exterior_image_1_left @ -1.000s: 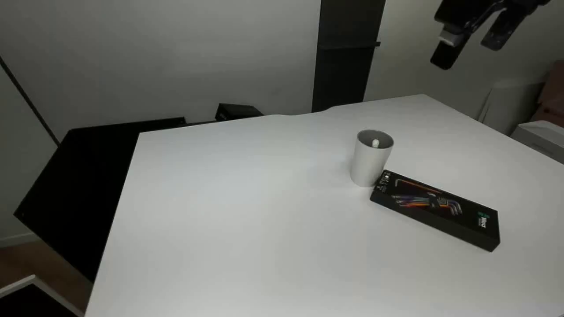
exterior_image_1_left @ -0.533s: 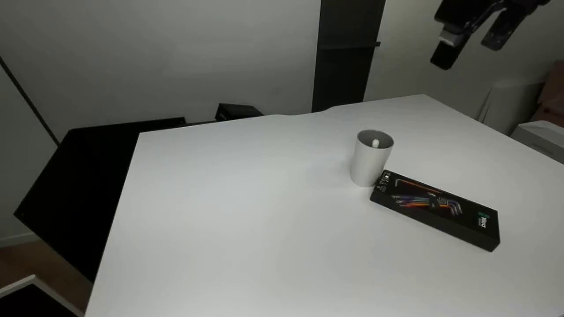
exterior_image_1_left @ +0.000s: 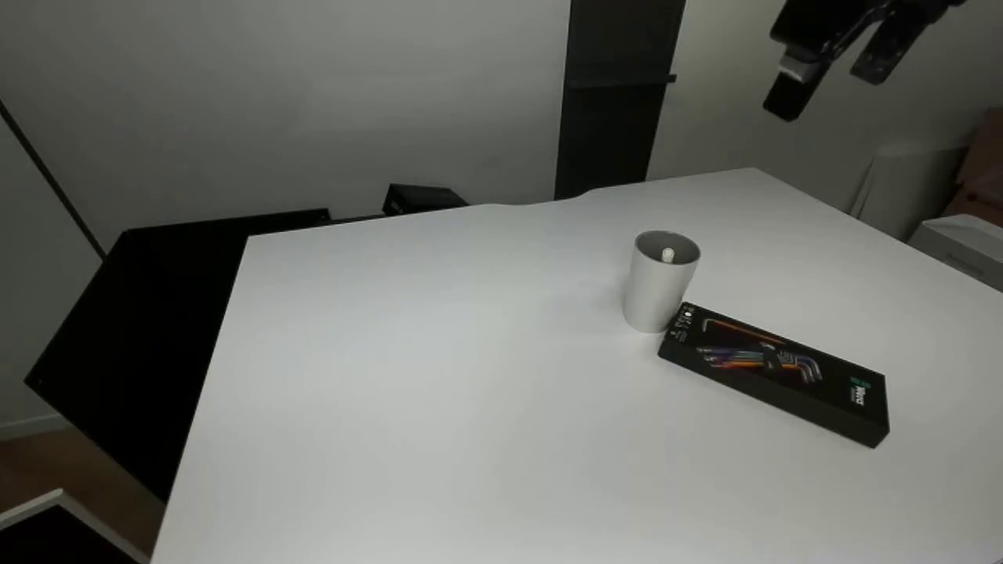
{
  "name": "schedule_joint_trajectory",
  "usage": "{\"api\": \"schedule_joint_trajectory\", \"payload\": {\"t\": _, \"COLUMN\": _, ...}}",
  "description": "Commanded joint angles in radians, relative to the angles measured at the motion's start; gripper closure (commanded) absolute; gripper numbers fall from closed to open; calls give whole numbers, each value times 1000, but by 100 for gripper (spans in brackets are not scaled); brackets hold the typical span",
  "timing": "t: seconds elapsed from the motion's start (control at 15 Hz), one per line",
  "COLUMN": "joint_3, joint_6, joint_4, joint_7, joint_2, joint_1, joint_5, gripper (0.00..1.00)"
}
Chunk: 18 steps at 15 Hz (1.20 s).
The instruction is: Put the marker on the table, put it back in the mug then put it back on the table
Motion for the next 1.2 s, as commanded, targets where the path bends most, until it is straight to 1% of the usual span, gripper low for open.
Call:
{"api": "schedule_joint_trajectory", "payload": {"t": 0.0, "joint_3": -23, "joint_6": 52, "joint_4": 51, "joint_7": 4, "joint_2": 81, "joint_1": -17, "joint_5": -59, "gripper": 0}}
{"api": "schedule_joint_trajectory", "payload": {"t": 0.2, "joint_3": -45, "joint_6": 100, "joint_4": 90, "joint_7": -5, "joint_2": 153, "joint_1": -31, "joint_5": -86, "gripper": 0}}
{"api": "schedule_joint_trajectory", "payload": {"t": 0.53, "joint_3": -77, "joint_6": 130, "joint_4": 188, "joint_7": 6, "joint_2": 306, "joint_1": -39, "joint_5": -148, "gripper": 0}}
{"api": "schedule_joint_trajectory", "payload": {"t": 0.8, "joint_3": -101, "joint_6": 133, "joint_4": 257, "joint_7": 36, "joint_2": 402, "joint_1": -21, "joint_5": -225, "gripper": 0}}
{"api": "schedule_joint_trajectory", "payload": {"t": 0.93, "joint_3": -110, "joint_6": 134, "joint_4": 284, "joint_7": 39, "joint_2": 441, "joint_1": -7, "joint_5": -246, "gripper": 0}}
{"api": "schedule_joint_trajectory", "payload": {"t": 1.13, "joint_3": -127, "joint_6": 167, "joint_4": 299, "joint_7": 78, "joint_2": 490, "joint_1": 21, "joint_5": -305, "gripper": 0}}
